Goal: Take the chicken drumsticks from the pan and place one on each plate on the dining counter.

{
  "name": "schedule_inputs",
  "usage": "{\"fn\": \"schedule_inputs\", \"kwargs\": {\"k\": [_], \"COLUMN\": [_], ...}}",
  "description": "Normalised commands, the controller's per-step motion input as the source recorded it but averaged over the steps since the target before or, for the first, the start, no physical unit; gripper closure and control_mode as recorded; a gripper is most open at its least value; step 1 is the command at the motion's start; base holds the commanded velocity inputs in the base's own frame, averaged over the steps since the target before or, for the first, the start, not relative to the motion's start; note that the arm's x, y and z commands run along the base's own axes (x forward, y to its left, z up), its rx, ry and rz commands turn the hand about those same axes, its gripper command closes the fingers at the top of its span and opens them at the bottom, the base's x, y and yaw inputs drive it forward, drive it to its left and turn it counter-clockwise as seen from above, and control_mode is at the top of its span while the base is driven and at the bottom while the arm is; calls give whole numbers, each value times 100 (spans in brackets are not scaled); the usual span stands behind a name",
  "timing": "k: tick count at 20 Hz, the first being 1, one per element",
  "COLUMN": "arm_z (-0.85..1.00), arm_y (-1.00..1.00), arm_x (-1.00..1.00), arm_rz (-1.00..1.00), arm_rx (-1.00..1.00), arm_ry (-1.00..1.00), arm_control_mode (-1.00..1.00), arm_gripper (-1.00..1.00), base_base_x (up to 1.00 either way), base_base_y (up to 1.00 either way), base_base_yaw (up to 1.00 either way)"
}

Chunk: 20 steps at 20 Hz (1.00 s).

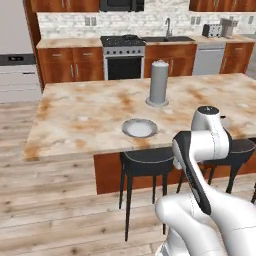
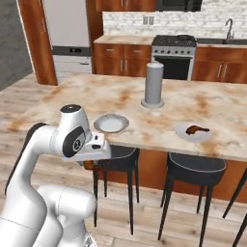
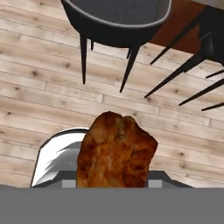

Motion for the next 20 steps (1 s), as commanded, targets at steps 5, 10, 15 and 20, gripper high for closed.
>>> {"fn": "schedule_inputs", "kwargs": {"k": [5, 10, 15, 20], "arm_z": [0, 0, 0, 0], "arm_y": [0, 0, 0, 0], "arm_x": [0, 0, 0, 0], "arm_rz": [0, 0, 0, 0], "arm_rx": [0, 0, 0, 0], "arm_ry": [0, 0, 0, 0], "arm_control_mode": [100, 100, 100, 100], "arm_gripper": [100, 100, 100, 100], "base_base_x": [73, 69, 51, 29], "base_base_y": [52, 63, 62, 31], "base_base_yaw": [-57, -49, -24, -6]}}
